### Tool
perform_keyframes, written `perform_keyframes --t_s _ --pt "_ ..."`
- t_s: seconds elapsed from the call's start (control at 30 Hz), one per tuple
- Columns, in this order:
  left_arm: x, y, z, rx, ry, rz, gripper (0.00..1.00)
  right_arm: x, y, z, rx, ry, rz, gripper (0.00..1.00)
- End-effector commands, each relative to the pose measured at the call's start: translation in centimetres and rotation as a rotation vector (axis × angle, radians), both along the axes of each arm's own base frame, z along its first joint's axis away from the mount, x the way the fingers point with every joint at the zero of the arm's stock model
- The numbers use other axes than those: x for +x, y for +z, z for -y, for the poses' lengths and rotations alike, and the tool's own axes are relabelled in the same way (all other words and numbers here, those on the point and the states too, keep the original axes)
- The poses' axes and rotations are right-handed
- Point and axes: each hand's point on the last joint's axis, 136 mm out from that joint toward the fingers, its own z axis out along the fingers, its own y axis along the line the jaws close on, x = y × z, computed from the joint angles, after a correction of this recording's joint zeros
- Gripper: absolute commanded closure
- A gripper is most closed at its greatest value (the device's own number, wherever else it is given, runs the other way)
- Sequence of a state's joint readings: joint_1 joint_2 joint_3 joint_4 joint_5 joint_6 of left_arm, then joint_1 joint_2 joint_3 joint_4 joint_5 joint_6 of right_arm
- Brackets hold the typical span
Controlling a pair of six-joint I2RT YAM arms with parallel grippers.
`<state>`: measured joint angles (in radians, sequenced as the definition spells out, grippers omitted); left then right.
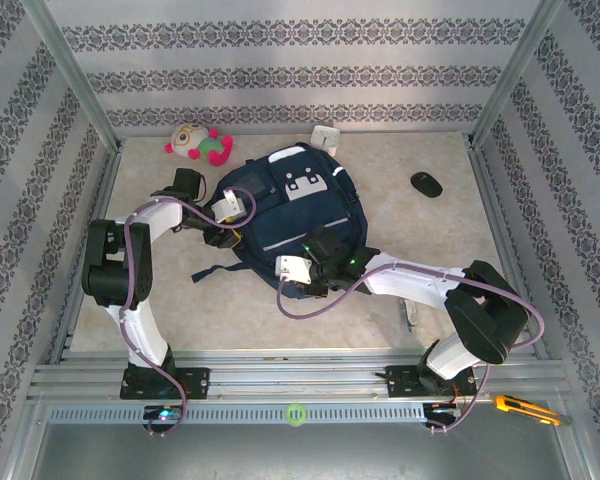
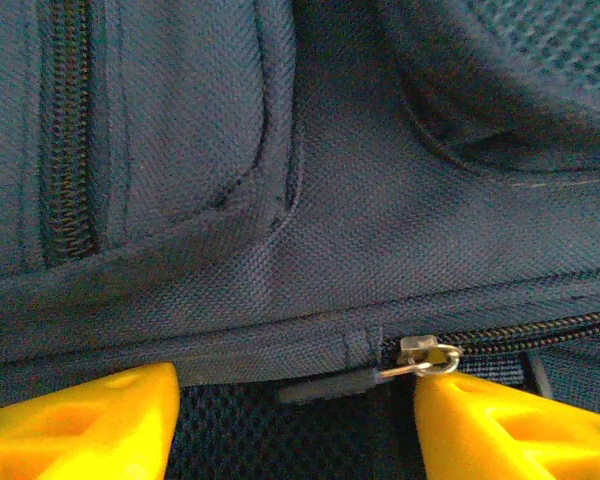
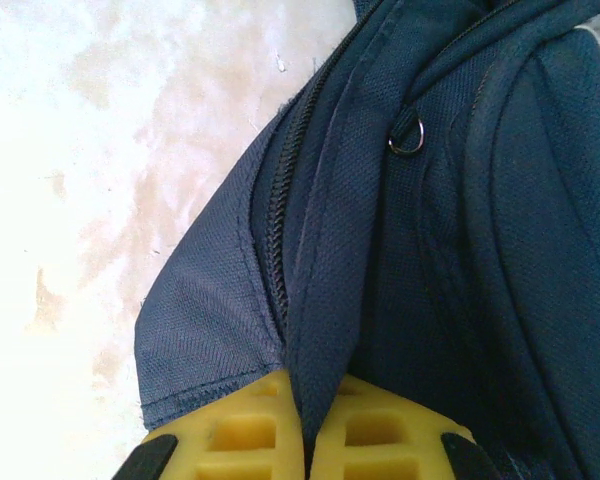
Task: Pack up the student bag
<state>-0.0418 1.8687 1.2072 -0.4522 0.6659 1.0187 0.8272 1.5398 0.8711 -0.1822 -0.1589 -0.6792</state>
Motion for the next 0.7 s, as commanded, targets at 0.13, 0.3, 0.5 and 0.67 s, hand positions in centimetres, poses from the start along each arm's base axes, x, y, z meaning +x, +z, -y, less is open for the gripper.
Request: perform_keyframes --t_s 0.13,0.3,0.5,0.67 --pt "-1.3 0.3 0.3 -0.005 -0.058 -0.07 0.7 0.7 2.0 -0.7 0.07 -0.016 0.038 1.0" --pt "-3.4 1.3 0.9 -0.05 -0.056 -0.094 0.91 1.6 2.2 -0.9 0.076 -0.071 0.04 1.0" --pt "-4.9 2.6 1.5 -0.094 -0.044 -0.09 0.93 2.7 2.3 -0.8 0.083 -0.139 0.053 1.0" --pt "-3.6 1.5 0.2 -0.017 0.028 -0.036 0.64 2.3 2.5 -1.0 0.095 -0.115 0.048 1.0"
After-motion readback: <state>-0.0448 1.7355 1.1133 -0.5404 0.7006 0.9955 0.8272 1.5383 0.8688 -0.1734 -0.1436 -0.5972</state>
